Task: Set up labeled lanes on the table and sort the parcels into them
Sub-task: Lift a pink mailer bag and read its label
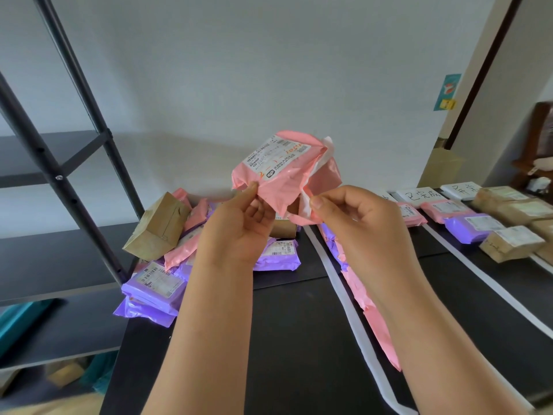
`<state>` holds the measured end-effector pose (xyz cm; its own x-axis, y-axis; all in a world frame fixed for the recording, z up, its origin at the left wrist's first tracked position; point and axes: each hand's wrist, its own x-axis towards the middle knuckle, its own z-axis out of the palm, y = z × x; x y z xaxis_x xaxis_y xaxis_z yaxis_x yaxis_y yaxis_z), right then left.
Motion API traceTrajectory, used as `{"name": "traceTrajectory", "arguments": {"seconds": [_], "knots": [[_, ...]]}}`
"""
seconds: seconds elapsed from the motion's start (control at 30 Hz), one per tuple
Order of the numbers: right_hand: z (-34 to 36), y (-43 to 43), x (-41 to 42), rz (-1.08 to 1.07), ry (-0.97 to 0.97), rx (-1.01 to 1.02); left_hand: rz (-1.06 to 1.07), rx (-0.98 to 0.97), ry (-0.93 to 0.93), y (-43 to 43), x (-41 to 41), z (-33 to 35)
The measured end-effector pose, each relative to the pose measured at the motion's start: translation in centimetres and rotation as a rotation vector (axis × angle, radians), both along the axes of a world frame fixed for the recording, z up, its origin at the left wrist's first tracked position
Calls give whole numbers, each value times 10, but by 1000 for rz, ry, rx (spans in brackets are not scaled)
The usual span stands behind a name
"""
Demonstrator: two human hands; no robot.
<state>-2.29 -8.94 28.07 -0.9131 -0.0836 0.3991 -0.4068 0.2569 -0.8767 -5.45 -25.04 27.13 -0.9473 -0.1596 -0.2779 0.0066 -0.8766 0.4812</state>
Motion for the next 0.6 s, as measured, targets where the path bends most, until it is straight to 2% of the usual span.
{"name": "traceTrajectory", "arguments": {"seconds": [0.17, 0.33, 0.47, 0.6], "knots": [[2, -1, -1, 16, 1, -52, -59, 114, -54, 2, -1, -5], [1, 1, -1, 4, -5, -36, -30, 56, -13, 2, 0, -5], [0, 8, -4, -46, -26, -38, 37, -135, 46, 4, 0, -2], [-3, 21, -14, -201, 6, -66, 28, -530, 187, 2, 8, -2]]}}
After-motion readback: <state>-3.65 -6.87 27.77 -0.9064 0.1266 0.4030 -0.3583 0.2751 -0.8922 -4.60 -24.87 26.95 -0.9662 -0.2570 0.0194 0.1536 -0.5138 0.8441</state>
